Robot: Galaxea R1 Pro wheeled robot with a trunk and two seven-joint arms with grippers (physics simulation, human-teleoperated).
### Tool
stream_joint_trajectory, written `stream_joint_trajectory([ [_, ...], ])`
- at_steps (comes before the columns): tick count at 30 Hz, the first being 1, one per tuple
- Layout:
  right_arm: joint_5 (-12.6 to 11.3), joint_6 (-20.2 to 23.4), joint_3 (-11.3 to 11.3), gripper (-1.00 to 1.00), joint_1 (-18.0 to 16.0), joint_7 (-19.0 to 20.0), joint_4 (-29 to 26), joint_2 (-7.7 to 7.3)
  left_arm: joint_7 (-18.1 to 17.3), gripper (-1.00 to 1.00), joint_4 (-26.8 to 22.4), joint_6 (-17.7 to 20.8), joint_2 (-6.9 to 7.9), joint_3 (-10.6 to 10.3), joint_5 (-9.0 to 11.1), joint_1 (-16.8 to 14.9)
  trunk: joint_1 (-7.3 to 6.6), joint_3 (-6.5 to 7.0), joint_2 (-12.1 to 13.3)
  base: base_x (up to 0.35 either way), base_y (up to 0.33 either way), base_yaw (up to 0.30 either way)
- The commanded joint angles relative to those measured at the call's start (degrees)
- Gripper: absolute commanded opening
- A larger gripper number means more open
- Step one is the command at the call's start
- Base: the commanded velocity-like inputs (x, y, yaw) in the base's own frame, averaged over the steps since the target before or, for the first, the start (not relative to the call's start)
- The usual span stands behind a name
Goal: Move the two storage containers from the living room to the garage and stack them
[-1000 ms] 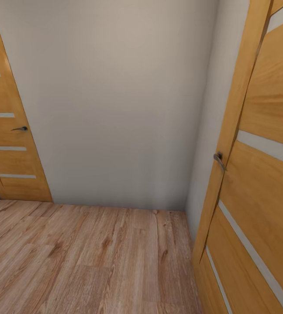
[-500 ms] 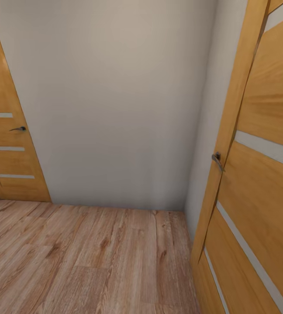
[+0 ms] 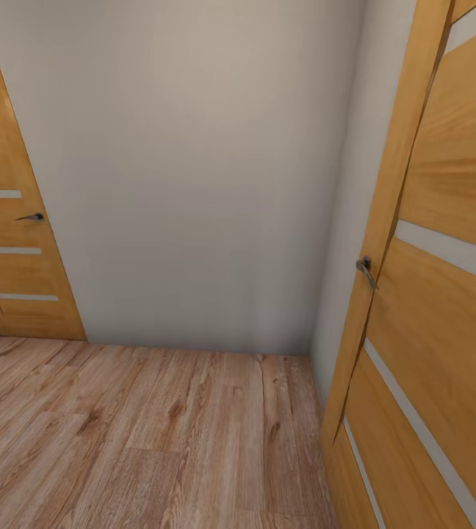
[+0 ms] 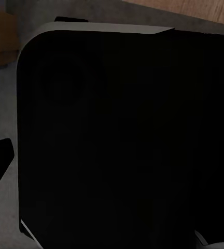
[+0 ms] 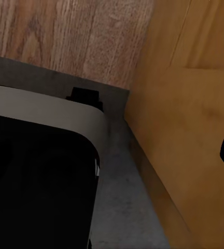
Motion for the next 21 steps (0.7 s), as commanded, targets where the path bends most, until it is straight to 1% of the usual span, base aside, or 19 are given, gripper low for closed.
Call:
stream_joint_trajectory([
  [1,-0.11,-0.26,0.39,1.00,-0.07,-0.09,0.18,0.00,-0.02,1.00,0.00,-0.13,-0.01,0.02,0.54,-0.01,0.00,-0.05,-0.03,0.000,0.000,0.000],
  [16,0.01,-0.27,0.52,1.00,-0.06,0.11,0.12,-0.22,-0.02,1.00,0.00,-0.13,-0.01,0.07,0.59,-0.01,0.00,-0.05,-0.03,0.003,0.000,0.000],
  [18,0.01,-0.27,0.56,1.00,-0.06,0.08,0.11,-0.27,-0.02,1.00,0.00,-0.13,0.04,0.03,0.64,-0.01,0.00,-0.05,-0.03,0.140,0.000,0.000],
  [21,0.01,-0.09,0.58,1.00,-0.06,0.02,0.16,-0.28,-0.02,1.00,0.00,-0.13,0.07,0.02,0.70,0.01,0.00,-0.05,-0.03,0.267,0.000,0.000],
])
